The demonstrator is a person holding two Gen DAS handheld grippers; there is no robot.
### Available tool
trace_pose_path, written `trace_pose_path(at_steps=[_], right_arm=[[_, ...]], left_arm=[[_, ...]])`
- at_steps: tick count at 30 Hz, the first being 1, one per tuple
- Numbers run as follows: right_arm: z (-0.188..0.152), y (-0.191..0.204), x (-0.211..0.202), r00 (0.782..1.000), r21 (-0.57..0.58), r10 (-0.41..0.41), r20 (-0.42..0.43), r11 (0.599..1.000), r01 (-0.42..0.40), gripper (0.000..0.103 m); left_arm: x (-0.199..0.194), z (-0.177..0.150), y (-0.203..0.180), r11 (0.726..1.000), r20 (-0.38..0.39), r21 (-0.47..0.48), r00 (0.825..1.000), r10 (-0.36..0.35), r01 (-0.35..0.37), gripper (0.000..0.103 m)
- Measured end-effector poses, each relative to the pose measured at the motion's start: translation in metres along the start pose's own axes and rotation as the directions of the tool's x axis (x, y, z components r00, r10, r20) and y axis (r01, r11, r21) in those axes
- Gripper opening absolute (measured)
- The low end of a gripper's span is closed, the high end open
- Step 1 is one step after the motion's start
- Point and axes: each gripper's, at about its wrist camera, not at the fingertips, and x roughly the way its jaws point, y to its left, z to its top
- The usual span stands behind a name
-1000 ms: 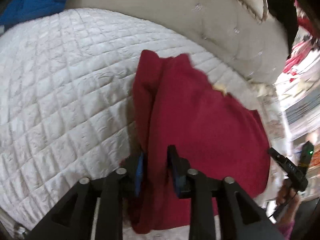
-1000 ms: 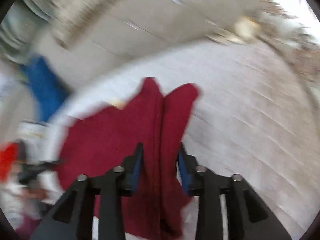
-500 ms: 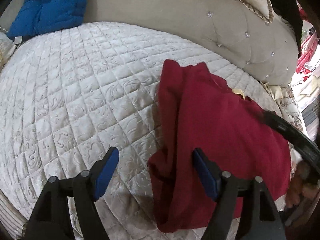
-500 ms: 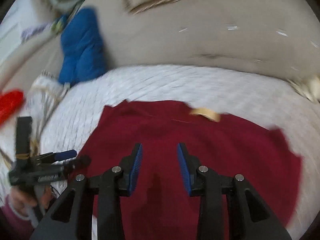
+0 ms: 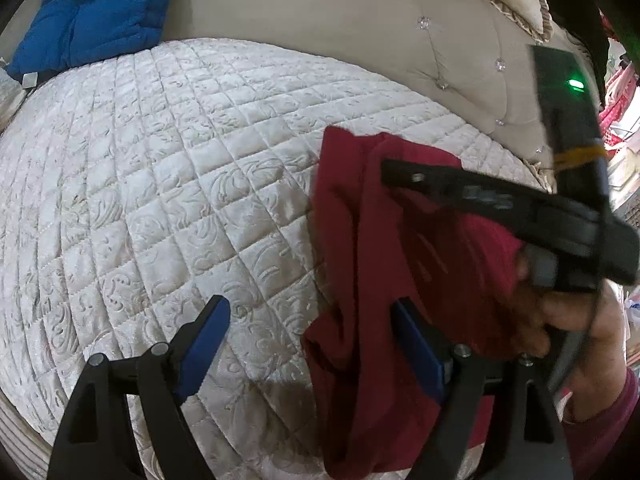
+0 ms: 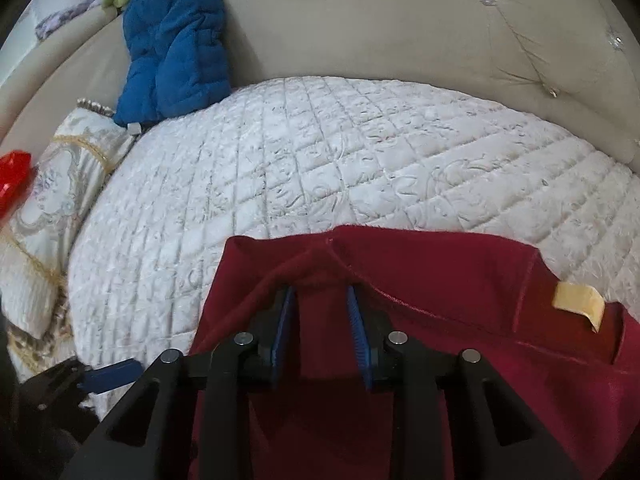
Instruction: Fold small clothes
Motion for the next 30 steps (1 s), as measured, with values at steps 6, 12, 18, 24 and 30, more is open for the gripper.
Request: trace_pose_path(at_steps=[6, 12, 18, 24, 30], right_arm=[[-0.010, -0.011, -0.030, 0.999, 0.071, 0.041, 0.021, 0.997, -0.043, 0.022], [0.008, 0.018, -0.010, 0.998, 0.007, 0.040, -0.053, 0.999, -0.039, 0.044], [0.017, 0.048, 0.026, 0.990, -0.133, -0.108, -0.087, 0.986, 0.096, 0.041], [0.010, 0.017, -0.026, 0.999, -0.011, 0.033, 0.014, 0.999, -0.033, 0.000], [0.005, -0.020, -0.074, 0.987, 0.119, 0.138, 0.085, 0.982, -0.147, 0.000]], left_arm=[[-0.003, -0.001, 0.003, 0.999, -0.013, -0.040, 1.000, -0.026, 0.025, 0.087], [-0.004, -0.006, 0.010, 0.994, -0.030, -0.098, 0.998, -0.054, 0.051, 0.090], [-0.001, -0.006, 0.002, 0.997, -0.031, -0.075, 0.999, -0.035, 0.033, 0.091], [-0.001, -0.007, -0.015, 0.989, -0.034, -0.051, 0.989, -0.143, 0.141, 0.076], [-0.017, -0.011, -0.041, 0.982, 0.025, 0.053, 0.983, -0.182, 0.180, 0.035]])
